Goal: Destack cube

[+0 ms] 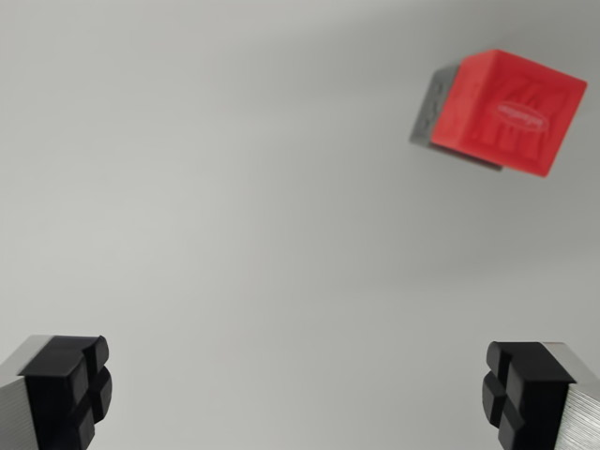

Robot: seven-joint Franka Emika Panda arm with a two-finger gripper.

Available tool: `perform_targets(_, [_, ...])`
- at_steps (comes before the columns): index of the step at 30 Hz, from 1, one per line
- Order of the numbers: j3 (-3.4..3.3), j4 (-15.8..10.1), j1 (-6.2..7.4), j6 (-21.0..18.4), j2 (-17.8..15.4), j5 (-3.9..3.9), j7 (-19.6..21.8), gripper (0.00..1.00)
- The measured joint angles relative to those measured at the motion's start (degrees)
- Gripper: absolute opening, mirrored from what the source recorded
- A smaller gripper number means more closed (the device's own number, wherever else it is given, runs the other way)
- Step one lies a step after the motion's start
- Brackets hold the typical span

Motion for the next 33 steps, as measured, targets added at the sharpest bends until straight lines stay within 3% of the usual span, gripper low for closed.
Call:
perform_targets(19, [-1.89, 5.3, -3.48, 1.2, 8.4, 2.51, 2.6, 1.00])
perform_targets(33, [-2.80, 10.7, -6.23, 1.3, 15.2, 4.46, 4.7, 1.00])
